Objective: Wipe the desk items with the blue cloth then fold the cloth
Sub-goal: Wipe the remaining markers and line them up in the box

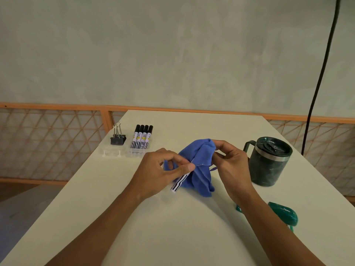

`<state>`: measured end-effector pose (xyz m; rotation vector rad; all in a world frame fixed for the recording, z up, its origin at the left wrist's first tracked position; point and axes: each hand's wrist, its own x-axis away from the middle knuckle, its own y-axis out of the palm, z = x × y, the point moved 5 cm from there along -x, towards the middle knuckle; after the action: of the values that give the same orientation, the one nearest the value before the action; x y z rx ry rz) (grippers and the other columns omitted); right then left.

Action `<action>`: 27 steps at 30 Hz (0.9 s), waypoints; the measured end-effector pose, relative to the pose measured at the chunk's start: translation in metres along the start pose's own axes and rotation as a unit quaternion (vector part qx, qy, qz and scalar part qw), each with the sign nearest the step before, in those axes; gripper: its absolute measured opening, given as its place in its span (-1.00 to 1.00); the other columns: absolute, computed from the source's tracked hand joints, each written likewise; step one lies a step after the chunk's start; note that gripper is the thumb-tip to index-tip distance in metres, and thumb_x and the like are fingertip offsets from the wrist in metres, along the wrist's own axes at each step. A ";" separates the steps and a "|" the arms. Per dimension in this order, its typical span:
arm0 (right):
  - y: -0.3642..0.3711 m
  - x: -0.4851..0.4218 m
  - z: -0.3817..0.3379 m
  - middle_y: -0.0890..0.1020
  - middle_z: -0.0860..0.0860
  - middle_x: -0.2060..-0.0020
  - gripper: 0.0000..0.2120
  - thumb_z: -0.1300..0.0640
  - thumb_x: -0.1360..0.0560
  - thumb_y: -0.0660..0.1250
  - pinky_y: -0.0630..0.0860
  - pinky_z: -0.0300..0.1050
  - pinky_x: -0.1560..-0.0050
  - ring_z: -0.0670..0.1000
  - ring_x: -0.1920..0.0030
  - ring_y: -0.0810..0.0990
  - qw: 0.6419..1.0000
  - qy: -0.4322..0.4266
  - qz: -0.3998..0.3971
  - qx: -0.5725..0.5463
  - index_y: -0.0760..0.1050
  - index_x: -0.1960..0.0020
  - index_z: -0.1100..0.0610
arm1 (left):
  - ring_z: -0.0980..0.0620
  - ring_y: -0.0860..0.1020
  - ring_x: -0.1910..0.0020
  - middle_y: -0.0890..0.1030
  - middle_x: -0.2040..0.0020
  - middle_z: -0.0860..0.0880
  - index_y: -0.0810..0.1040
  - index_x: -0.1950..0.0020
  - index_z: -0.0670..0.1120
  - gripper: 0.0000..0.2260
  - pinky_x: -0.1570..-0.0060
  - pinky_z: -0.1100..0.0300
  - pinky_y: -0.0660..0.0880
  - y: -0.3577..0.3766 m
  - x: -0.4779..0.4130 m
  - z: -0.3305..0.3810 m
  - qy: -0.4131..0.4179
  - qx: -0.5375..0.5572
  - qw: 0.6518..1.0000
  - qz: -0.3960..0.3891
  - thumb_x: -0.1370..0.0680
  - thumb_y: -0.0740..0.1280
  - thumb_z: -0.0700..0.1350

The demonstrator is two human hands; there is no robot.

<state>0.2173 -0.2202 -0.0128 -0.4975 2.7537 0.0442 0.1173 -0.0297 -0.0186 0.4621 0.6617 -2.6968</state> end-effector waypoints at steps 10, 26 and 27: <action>0.001 0.000 0.006 0.76 0.02 0.00 -0.70 0.34 -0.66 0.30 0.68 -0.07 0.02 0.01 0.05 0.71 0.997 0.031 -0.011 -0.069 0.71 -0.13 0.01 | 0.22 0.52 0.23 0.66 0.23 0.21 0.81 0.04 0.08 -0.94 0.11 0.30 0.36 -0.003 -0.002 -0.005 -0.048 0.026 0.998 -0.010 -0.51 0.61 0.00; 0.025 0.010 0.004 0.77 -0.03 -0.04 -0.76 0.28 -0.72 0.24 0.68 -0.08 -0.12 -0.02 -0.11 0.74 0.994 0.015 -0.109 0.025 0.64 -0.21 0.07 | 0.07 0.53 0.18 0.71 0.14 0.21 0.80 -0.04 0.13 -0.91 0.13 0.40 0.40 -0.001 -0.001 -0.005 0.030 -0.025 0.998 0.050 -0.58 0.54 -0.06; 0.024 0.009 0.004 0.76 -0.04 -0.06 -0.75 0.28 -0.73 0.23 0.67 -0.07 -0.13 -0.01 -0.12 0.73 0.994 0.010 -0.106 0.026 0.62 -0.23 0.06 | 0.07 0.55 0.17 0.72 0.14 0.17 0.79 0.00 0.10 -0.95 0.13 0.37 0.39 -0.003 -0.002 -0.004 0.024 -0.021 0.998 0.051 -0.60 0.52 -0.01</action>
<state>0.2025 -0.1999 -0.0206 -0.7751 2.6981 -0.0856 0.1188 -0.0244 -0.0204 0.5378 0.6872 -2.5786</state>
